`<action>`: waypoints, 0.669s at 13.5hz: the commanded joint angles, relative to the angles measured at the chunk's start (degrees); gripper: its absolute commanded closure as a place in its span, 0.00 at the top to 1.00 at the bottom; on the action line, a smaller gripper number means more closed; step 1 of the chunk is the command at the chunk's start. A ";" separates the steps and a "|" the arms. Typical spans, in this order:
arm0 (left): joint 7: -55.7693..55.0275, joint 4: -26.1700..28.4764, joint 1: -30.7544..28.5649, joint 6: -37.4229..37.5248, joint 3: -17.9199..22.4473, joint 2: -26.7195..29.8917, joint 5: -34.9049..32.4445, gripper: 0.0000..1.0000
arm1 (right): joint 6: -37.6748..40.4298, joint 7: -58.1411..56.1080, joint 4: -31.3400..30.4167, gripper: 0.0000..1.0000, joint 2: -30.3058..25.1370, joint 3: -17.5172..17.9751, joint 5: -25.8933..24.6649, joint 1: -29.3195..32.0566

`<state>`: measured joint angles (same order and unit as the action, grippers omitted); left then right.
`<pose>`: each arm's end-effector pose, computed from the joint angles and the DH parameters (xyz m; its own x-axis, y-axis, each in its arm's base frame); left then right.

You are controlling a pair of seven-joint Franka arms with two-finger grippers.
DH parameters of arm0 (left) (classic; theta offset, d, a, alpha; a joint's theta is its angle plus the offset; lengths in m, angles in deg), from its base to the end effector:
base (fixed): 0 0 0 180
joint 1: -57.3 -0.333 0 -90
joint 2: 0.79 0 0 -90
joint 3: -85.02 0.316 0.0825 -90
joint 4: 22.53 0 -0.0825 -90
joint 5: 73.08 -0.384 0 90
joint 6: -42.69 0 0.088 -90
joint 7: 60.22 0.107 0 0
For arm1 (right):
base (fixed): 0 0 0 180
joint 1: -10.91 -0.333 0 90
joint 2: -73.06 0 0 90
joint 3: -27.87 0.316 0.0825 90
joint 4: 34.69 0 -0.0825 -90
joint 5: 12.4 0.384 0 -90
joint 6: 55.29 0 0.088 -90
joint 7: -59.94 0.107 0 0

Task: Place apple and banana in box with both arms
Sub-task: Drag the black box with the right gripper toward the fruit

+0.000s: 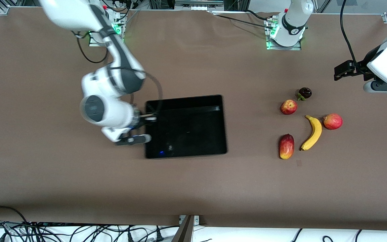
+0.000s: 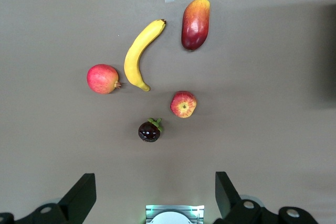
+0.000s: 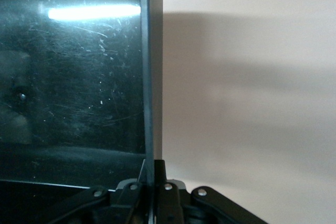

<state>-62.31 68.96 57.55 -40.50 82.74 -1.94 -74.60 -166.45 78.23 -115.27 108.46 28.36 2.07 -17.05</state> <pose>0.5451 -0.0208 0.5921 0.9866 -0.0041 -0.1631 -0.0094 -0.9995 -0.0317 0.6179 0.3528 0.3368 0.9828 0.0888 -0.1620 0.0576 -0.9805 -0.1881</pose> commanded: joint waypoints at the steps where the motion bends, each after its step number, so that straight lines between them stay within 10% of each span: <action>1: -0.45 -1.67 0.19 1.37 0.00 -0.61 -0.41 1.00 | 0.15 5.43 7.61 0.00 4.84 -0.41 1.08 -4.36; 9: 0.25 0.34 -0.17 7.79 -0.09 -3.06 -0.15 1.00 | -10.30 18.96 8.50 0.00 12.14 -1.02 -3.66 -15.63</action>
<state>-62.31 69.14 57.42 -34.27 82.76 -2.82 -74.60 -175.13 94.12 -109.42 118.56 28.03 -0.26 -31.58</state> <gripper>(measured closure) 0.000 0.952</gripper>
